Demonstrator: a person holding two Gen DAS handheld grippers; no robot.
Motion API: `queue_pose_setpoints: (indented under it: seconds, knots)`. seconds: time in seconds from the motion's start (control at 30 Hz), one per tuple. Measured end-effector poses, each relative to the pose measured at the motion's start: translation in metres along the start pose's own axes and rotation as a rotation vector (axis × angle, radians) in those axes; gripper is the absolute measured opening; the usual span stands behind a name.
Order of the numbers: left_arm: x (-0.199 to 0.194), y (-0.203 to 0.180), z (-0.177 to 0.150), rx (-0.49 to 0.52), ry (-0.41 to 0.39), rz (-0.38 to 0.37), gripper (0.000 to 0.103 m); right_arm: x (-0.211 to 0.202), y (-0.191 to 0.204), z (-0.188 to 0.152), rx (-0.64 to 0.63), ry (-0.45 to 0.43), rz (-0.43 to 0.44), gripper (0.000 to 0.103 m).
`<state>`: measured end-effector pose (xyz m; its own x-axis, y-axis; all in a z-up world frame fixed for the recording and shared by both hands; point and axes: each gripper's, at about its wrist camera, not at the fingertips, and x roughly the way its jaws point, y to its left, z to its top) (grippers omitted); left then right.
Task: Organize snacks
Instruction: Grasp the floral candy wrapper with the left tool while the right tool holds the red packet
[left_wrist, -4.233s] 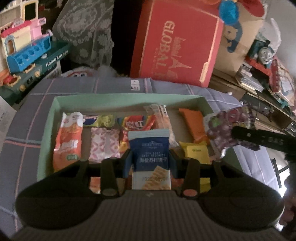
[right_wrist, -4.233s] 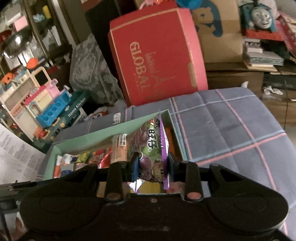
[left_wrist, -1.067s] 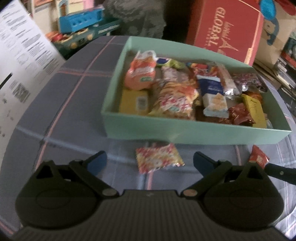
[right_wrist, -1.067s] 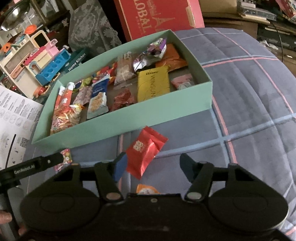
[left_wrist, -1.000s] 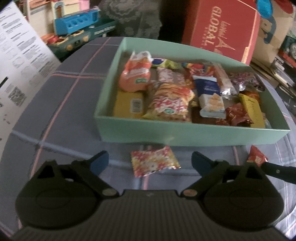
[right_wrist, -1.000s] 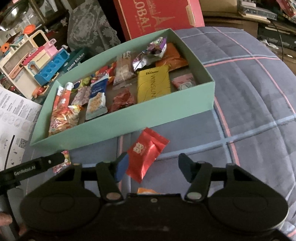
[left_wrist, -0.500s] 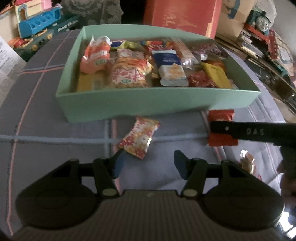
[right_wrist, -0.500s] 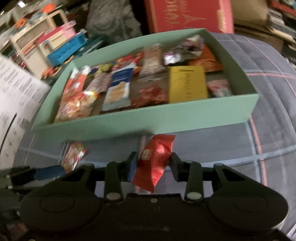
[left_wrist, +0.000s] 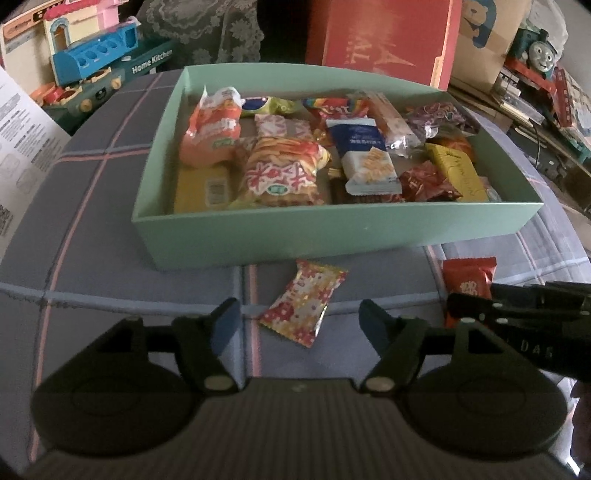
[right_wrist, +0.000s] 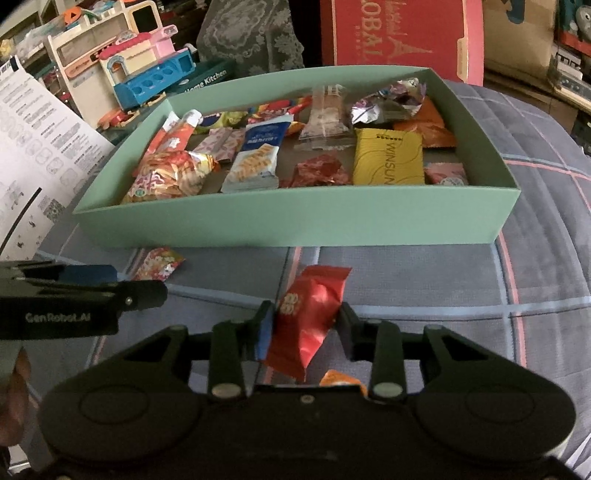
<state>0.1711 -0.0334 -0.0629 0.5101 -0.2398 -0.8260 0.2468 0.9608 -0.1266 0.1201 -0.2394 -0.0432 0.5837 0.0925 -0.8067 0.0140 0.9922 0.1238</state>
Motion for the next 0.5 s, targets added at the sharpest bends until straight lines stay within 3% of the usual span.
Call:
queue_pose_setpoints:
  seconds: [0.43,0.5]
  knots:
    - [0.016,-0.014,0.006,0.084,0.008,0.017,0.069,0.000,0.004,-0.004,-0.037,-0.023,-0.017,0.039]
    - [0.016,-0.018,0.005,0.107,0.001,0.021,0.058,0.000,0.004,-0.005,-0.034,-0.028,-0.013,0.039]
